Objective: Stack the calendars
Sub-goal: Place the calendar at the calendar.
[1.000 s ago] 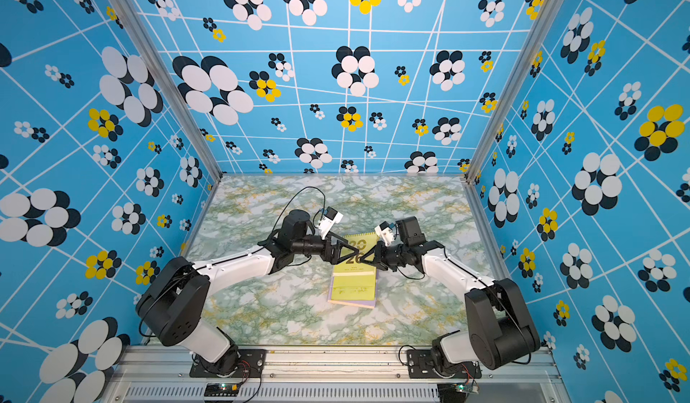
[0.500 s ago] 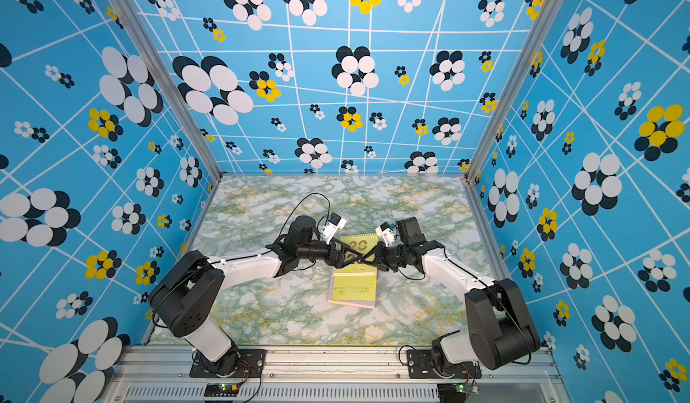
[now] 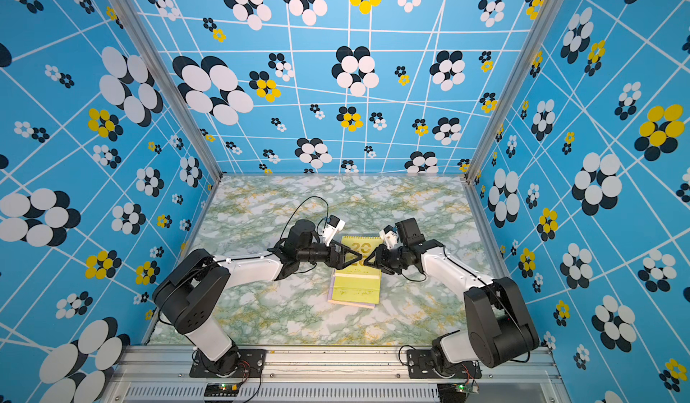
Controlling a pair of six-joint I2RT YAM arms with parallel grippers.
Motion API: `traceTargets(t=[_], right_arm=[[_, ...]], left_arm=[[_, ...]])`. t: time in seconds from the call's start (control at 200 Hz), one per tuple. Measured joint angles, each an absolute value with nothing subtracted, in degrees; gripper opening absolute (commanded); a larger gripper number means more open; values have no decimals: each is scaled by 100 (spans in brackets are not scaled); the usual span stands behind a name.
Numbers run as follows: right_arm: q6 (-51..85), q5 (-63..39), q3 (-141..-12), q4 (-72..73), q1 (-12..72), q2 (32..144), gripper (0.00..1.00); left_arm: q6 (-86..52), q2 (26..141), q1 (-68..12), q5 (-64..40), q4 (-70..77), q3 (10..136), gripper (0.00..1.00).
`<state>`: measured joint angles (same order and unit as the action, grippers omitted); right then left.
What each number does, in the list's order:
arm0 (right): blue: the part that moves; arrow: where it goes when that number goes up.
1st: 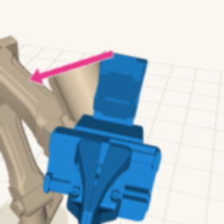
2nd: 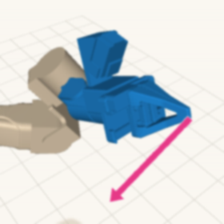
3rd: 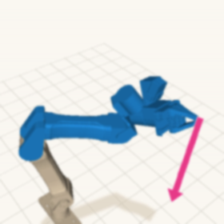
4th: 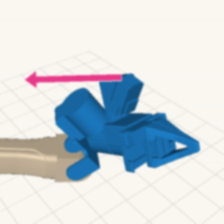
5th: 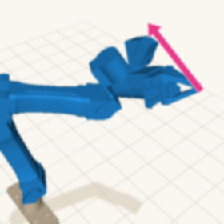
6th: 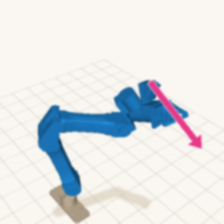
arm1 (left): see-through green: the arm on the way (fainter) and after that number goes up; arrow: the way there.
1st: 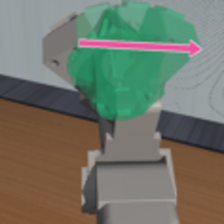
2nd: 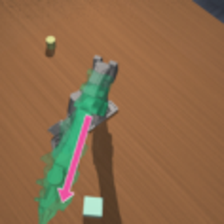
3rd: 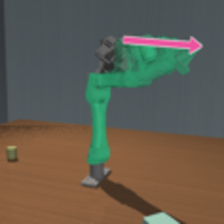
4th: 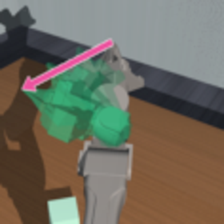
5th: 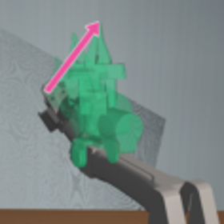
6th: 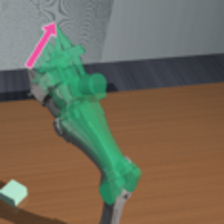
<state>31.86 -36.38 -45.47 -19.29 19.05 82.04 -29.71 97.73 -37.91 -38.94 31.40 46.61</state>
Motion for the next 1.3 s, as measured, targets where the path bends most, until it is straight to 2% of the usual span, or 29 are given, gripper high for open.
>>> traceTargets(t=[0.505, 1.064, 1.304], right_arm=[[2906, -2980, -5264, -3011, 2040, 8401, 42], [2891, -1697, -5640, -4130, 2296, 8429, 53], [2912, -1525, -5640, -4324, 2296, 8427, 57]], left_arm=[[-3050, 9832, -3791, -3892, 3330, 4617, 99], [-3061, 9911, -3745, -3894, 3474, 4539, 99], [-3107, 9904, -3712, -3892, 3645, 4456, 100]])
